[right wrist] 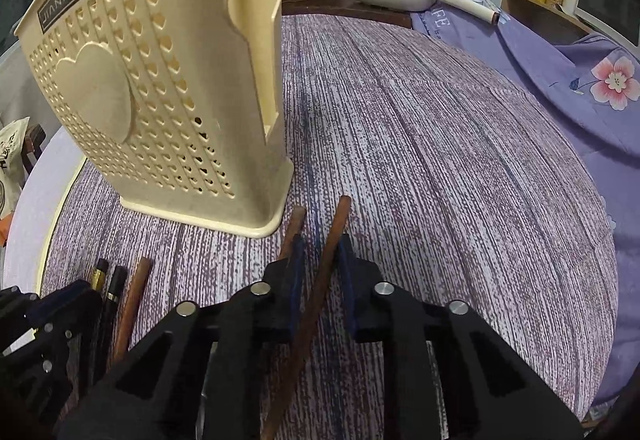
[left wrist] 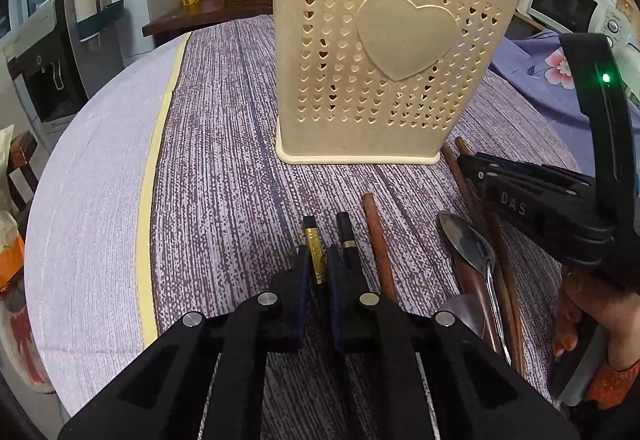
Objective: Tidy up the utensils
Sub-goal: 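Close the left gripper on a black gold-tipped chopstick while the right gripper grasps a brown chopstick, then lift both held chopsticks and carry them above the beige holder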
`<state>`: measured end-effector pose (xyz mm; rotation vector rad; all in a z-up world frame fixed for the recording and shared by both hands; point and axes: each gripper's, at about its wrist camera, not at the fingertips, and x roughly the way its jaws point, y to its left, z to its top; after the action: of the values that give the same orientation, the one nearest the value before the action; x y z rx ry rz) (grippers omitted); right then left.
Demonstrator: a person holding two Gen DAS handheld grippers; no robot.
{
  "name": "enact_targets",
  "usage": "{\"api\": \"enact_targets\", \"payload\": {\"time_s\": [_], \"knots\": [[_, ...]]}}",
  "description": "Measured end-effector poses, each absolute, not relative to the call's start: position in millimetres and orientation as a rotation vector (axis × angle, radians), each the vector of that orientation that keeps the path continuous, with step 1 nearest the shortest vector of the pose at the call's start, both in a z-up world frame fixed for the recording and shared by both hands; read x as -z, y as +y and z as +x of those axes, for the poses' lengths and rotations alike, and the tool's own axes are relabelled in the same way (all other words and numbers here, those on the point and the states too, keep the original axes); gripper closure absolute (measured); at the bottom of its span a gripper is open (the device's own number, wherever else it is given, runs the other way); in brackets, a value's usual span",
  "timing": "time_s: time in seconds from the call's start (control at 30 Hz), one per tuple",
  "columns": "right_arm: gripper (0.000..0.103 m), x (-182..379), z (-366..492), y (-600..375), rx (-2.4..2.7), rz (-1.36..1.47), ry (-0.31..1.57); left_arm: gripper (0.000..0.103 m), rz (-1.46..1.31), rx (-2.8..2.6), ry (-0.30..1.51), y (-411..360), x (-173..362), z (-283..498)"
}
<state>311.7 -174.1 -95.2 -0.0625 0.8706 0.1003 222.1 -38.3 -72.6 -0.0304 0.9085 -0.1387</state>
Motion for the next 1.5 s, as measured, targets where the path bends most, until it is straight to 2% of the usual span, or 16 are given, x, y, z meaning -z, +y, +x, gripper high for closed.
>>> {"api": "enact_targets", "payload": {"time_s": [0.03,0.47,1.07,1.27,1.5], "knots": [[0.092,95,312,-174,-0.103,-0.060,0.871,0.094,-0.027,0.139,0.909,-40,73,222],[0.095,95,318,-188,-0.137,0.026,0.874,0.095,-0.024,0.165,0.907,-44,73,226],[0.095,92,315,-204,-0.168,0.122,0.862,0.096,-0.082,0.182,0.900,-34,72,234],[0.095,78,305,-222,-0.235,0.247,0.814,0.096,-0.119,0.209,0.825,-29,53,225],[0.096,34,281,-239,-0.330,0.307,0.685,0.096,-0.154,0.225,0.721,-21,15,210]]}}
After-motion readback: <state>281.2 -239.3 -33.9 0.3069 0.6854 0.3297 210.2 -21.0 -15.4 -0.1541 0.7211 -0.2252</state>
